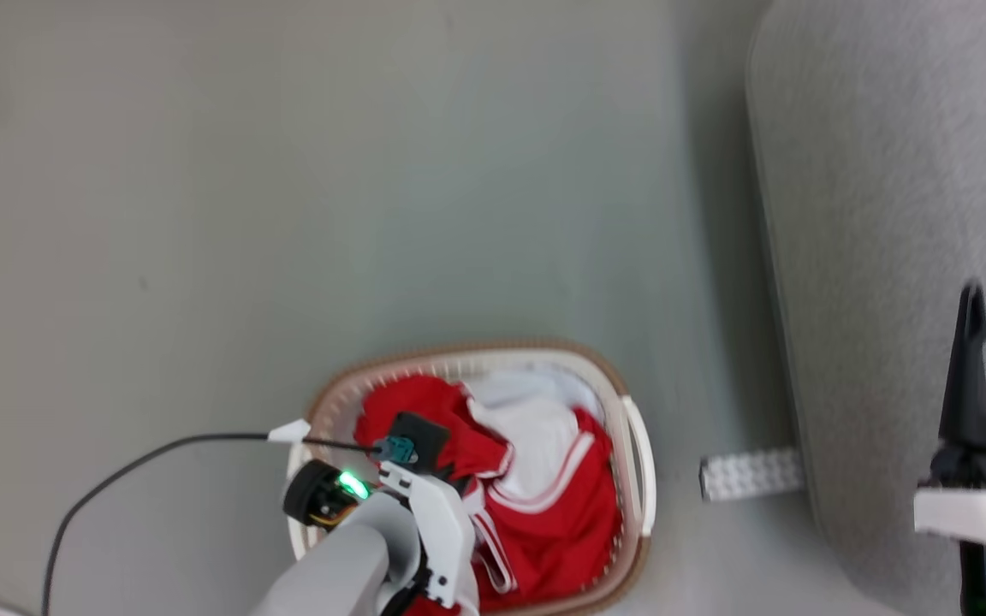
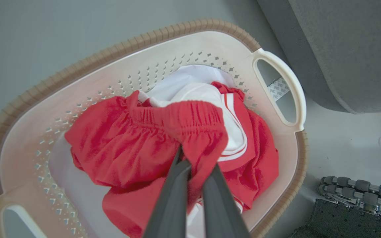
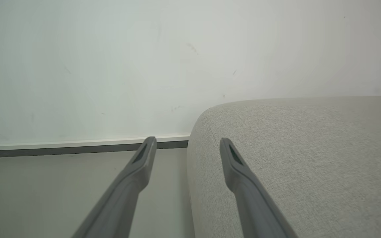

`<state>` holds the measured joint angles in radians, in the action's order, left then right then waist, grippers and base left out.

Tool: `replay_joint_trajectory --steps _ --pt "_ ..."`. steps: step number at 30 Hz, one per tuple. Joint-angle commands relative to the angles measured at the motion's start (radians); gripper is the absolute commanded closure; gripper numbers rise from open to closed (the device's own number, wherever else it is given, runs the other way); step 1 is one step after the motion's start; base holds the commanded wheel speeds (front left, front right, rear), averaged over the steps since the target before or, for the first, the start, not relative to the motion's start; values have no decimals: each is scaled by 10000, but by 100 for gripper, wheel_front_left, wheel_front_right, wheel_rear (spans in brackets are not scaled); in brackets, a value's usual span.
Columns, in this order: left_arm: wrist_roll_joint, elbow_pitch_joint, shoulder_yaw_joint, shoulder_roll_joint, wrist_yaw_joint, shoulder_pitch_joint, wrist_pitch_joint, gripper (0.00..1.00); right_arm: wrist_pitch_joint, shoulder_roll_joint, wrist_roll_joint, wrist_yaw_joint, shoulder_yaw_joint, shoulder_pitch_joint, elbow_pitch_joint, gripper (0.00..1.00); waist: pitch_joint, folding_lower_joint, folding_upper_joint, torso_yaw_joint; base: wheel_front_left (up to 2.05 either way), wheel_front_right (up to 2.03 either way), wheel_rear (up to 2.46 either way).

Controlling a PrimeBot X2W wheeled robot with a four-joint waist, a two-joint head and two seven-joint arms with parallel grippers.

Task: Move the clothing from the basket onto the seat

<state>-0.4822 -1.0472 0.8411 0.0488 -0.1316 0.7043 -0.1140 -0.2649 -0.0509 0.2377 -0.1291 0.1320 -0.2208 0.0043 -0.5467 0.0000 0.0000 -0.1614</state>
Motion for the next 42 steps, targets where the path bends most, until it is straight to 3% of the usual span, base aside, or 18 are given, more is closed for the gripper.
replay_joint_trajectory --steps 1,12,21,33,42 --pt "-336 200 24 37 19 -167 -184 100 1 -7 -70 -30 64 288 104 0 1288 0 0 361 0 0 0" --pt "-1519 2142 -563 719 37 -165 -1040 100 1 -9 -159 -30 662 1661 98 0 3732 0 0 1131 0 0 0" --pt "-2083 4886 -1210 1591 636 -440 -362 100 1 -132 -508 -30 474 2276 76 0 5139 0 0 1394 0 0 0" --pt "-2602 8810 -1669 2686 1697 -1050 1078 100 1 -765 -237 -30 -625 2728 -509 0 5715 0 0 1472 0 0 0" --pt "-2567 10155 -1271 2770 1907 -1612 1548 100 132 -1965 193 -30 -3108 2378 -969 0 5769 0 0 1574 0 0 0"
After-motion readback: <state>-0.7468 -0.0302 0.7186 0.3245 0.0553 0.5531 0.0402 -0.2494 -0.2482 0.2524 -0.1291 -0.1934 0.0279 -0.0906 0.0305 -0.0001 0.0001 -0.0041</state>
